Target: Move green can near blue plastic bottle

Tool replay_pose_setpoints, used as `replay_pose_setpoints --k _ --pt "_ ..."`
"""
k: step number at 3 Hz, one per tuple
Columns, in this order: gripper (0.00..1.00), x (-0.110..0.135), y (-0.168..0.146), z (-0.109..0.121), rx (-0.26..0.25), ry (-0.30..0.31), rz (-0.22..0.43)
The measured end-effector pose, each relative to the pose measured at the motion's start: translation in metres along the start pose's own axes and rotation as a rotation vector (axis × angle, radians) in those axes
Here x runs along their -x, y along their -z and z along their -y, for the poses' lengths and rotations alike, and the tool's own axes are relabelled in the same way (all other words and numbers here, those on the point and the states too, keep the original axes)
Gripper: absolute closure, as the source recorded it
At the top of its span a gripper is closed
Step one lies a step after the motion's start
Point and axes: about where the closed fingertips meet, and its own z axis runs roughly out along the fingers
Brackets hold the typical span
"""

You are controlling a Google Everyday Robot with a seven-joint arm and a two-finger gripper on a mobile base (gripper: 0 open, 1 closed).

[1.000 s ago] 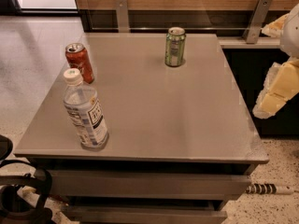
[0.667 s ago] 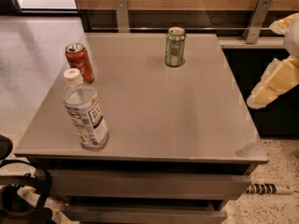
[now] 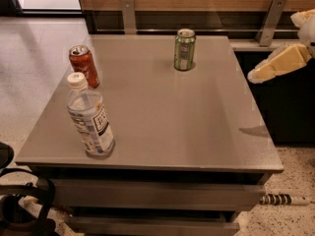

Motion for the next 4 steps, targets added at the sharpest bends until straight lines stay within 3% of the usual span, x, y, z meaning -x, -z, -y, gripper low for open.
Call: replay_pose_setpoints --k 1,3,4 --pt "0.00 0.002 -0.008 0.003 0.006 -0.027 0.032" --pt "0.00 0.010 -0.018 0.003 0.022 -0.017 0.046" --pt "0.00 0.027 -0.046 0.011 0.063 -0.010 0.108"
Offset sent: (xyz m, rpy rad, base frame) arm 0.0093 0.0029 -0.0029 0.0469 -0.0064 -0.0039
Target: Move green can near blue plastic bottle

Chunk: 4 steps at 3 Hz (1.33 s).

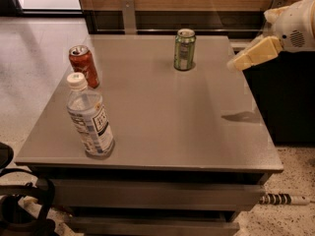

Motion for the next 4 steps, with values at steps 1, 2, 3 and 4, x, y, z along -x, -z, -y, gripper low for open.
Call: replay_pose_setpoints --k 1,2,3,4 --pt "0.00 0.015 -0.047 0.013 0.068 -0.007 0.099" --pt "0.00 0.017 -0.078 0.018 0.114 -0.026 0.153" --pt "0.00 0.015 -0.101 0.022 0.121 -0.051 0.212" --pt "0.00 0.015 -0.127 0.035 0.088 -0.089 0.311"
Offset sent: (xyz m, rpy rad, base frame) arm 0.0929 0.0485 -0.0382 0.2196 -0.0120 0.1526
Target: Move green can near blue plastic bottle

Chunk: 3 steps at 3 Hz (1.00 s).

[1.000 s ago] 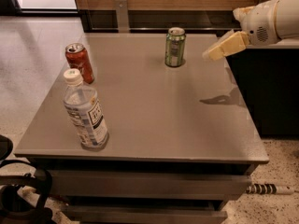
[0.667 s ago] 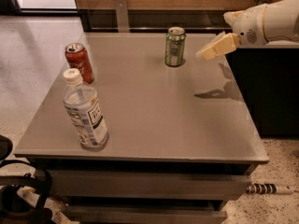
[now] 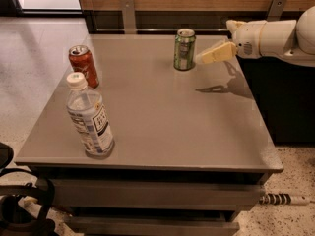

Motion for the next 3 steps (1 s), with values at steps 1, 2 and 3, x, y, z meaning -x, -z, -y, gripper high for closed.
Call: replay_pose_setpoints --k 1,2,3 --pt "0.00 -0.001 -0.020 0.010 -0.022 -0.029 0.059" --pt "0.00 -0.002 -0.040 0.011 -0.015 -0.053 0.088" --pt "0.00 -0.009 -0.052 0.011 -0.005 -0.092 0.122"
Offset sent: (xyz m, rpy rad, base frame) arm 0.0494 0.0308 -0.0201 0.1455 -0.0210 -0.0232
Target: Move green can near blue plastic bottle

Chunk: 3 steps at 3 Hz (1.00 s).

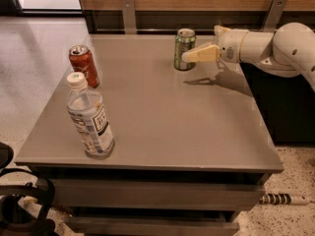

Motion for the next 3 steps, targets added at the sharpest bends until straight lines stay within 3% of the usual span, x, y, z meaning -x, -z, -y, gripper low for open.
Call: replay_pose_setpoints --k 1,3 --pt "0.00 -0.008 -0.011 -0.004 0.011 -0.033 0.043" --pt "0.00 -0.004 -0.034 -0.013 0.047 -0.040 0.103"
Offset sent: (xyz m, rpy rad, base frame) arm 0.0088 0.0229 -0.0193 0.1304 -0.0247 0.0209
